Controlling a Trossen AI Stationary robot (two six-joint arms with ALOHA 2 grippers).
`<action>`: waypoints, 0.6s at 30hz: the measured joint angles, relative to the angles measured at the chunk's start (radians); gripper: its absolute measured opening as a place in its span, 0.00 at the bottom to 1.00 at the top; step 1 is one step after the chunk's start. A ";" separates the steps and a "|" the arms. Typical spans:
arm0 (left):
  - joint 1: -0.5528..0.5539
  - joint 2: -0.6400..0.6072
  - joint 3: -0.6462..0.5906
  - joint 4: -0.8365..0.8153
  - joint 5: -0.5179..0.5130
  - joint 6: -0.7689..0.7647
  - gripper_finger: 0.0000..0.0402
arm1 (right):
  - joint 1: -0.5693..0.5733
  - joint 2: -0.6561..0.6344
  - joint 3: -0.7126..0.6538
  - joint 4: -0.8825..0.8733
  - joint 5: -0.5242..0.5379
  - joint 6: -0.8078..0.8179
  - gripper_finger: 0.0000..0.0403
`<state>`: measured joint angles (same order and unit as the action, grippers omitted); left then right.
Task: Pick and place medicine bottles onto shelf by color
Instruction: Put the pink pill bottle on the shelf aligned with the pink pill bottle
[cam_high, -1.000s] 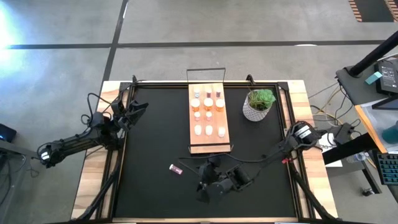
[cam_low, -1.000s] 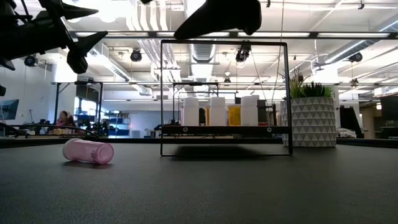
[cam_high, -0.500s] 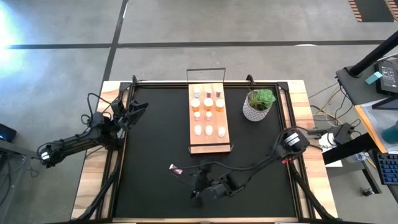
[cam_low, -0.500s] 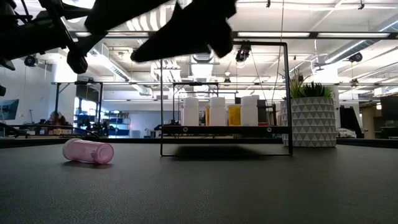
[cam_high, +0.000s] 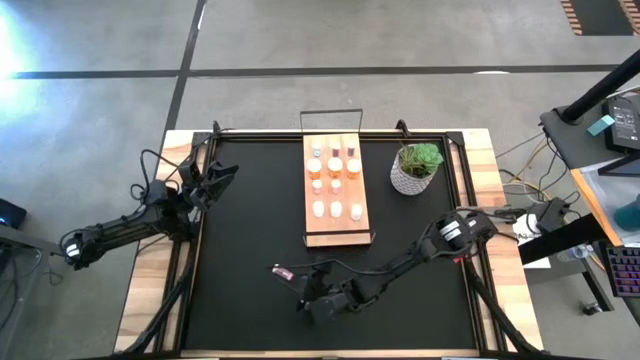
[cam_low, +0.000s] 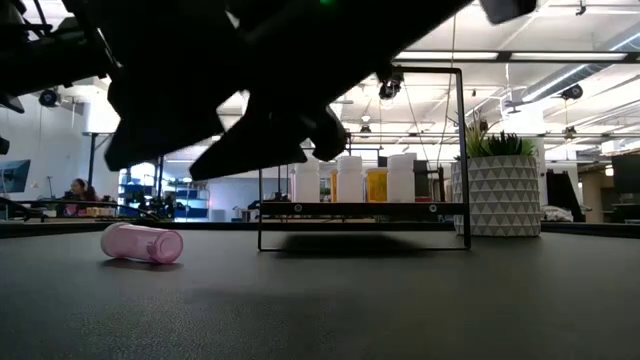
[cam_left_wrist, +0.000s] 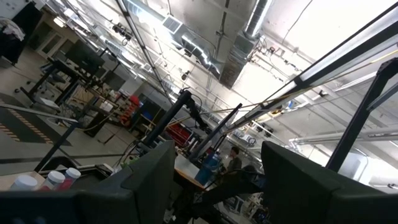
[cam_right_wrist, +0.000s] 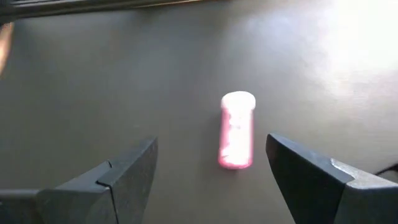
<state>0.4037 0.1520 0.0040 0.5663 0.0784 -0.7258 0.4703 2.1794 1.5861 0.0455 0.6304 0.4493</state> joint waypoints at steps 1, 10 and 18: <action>0.000 0.000 0.000 0.000 0.000 0.000 0.56 | -0.003 0.004 0.001 0.003 0.018 0.003 0.71; 0.000 0.000 0.000 0.000 0.000 0.000 0.56 | -0.033 0.057 0.004 0.055 0.044 0.013 0.71; 0.000 0.000 0.000 0.000 0.000 0.000 0.56 | -0.051 0.091 0.012 0.068 0.015 0.034 0.71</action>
<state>0.4034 0.1520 0.0040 0.5661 0.0788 -0.7258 0.4192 2.2707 1.5982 0.1136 0.6454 0.4828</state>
